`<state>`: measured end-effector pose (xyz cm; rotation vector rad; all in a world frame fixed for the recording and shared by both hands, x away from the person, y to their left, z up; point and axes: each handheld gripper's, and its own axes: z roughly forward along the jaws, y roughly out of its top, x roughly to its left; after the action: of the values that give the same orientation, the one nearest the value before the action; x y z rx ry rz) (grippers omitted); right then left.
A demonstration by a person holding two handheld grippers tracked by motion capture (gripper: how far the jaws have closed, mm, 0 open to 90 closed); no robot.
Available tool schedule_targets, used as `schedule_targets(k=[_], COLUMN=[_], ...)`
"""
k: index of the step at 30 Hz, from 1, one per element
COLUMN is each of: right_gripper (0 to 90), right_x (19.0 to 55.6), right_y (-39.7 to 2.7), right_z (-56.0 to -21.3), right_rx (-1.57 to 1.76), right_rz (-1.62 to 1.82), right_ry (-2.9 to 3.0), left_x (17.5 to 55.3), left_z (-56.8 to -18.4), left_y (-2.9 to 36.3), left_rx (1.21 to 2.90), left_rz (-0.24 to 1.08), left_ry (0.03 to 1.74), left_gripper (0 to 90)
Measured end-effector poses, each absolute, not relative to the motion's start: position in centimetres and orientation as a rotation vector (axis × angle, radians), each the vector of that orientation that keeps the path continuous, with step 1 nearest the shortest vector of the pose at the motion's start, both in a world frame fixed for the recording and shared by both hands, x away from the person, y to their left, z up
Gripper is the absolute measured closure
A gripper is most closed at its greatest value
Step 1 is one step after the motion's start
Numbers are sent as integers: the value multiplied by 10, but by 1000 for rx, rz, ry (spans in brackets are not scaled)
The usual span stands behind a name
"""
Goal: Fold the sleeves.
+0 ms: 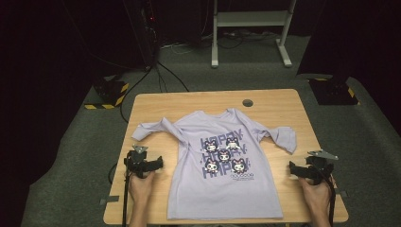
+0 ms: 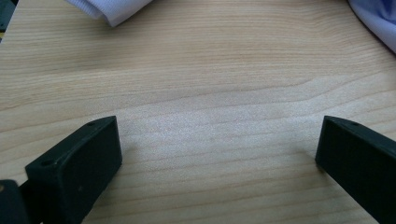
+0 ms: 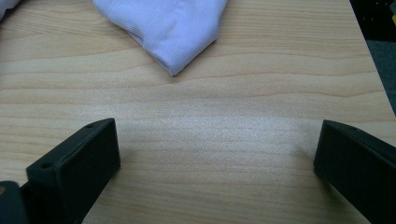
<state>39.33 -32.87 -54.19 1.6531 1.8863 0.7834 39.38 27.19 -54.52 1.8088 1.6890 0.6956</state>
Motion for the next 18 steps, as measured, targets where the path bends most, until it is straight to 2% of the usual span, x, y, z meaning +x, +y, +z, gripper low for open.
schedule_targets(k=[12,13,18], right_gripper=[10,65,92], right_x=[394,394,392], right_y=[-329,-330,-328], right_z=[-542,-541,-537], right_rx=[1652,1654,1641], right_rz=[787,787,800], right_ry=[1887,1879,1889], left_x=[394,394,394], left_z=[-545,-545,-545], left_y=[272,272,272], left_rx=[1805,1805,1805], left_rz=[696,696,696], left_ry=[1690,1690,1692], left_gripper=[6,6,6])
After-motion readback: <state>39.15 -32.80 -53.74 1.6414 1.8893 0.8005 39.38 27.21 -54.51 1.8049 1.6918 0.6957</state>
